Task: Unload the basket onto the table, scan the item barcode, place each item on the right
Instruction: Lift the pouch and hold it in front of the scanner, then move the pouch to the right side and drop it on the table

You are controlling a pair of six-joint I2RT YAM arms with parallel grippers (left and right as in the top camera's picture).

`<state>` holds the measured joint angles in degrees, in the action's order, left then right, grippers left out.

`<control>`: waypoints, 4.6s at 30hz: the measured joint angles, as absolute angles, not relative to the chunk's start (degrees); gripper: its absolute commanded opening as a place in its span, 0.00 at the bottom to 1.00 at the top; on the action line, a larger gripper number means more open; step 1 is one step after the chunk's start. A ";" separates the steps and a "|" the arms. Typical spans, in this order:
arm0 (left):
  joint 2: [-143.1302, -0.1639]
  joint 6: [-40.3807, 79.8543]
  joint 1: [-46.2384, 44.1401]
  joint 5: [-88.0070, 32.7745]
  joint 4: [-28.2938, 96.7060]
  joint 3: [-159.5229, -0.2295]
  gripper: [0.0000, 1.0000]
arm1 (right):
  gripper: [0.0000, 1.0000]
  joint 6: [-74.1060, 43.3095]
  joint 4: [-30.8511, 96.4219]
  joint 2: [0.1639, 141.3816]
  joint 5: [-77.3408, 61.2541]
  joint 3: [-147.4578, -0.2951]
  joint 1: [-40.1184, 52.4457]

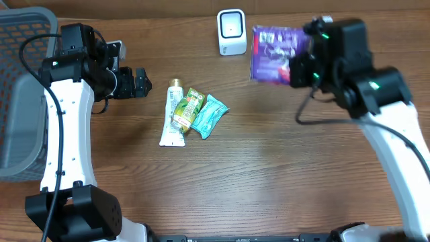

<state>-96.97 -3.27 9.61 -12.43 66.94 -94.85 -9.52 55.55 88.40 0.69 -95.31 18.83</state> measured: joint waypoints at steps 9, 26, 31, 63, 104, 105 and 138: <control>-96.97 -3.27 9.61 -12.45 66.98 -94.85 1.00 | 0.04 2.17 37.85 110.37 40.38 -111.24 28.58; -96.97 -3.27 9.61 -12.43 66.94 -94.85 0.99 | 0.04 62.57 -8.84 134.76 58.85 -111.31 32.27; -96.97 -3.27 9.61 -12.43 66.94 -94.85 1.00 | 0.04 75.29 -18.44 138.93 57.41 -111.31 32.23; -96.97 -3.27 9.61 -12.45 66.98 -94.85 0.99 | 0.04 86.54 -25.89 142.26 57.52 -111.31 31.53; -96.97 -3.27 9.61 -12.45 66.96 -94.85 0.99 | 0.04 1.80 64.12 93.36 -2.02 -111.66 14.50; -96.97 -3.27 9.61 -12.45 66.94 -94.85 1.00 | 0.04 -0.99 66.26 94.24 -5.19 -111.35 10.57; -96.97 -3.27 9.61 -12.45 66.96 -94.83 1.00 | 0.99 -30.30 59.44 104.29 -18.41 -82.61 -21.93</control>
<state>-96.97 -3.27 9.61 -12.45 66.96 -94.83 -30.30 59.44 104.29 -18.41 -82.61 -21.93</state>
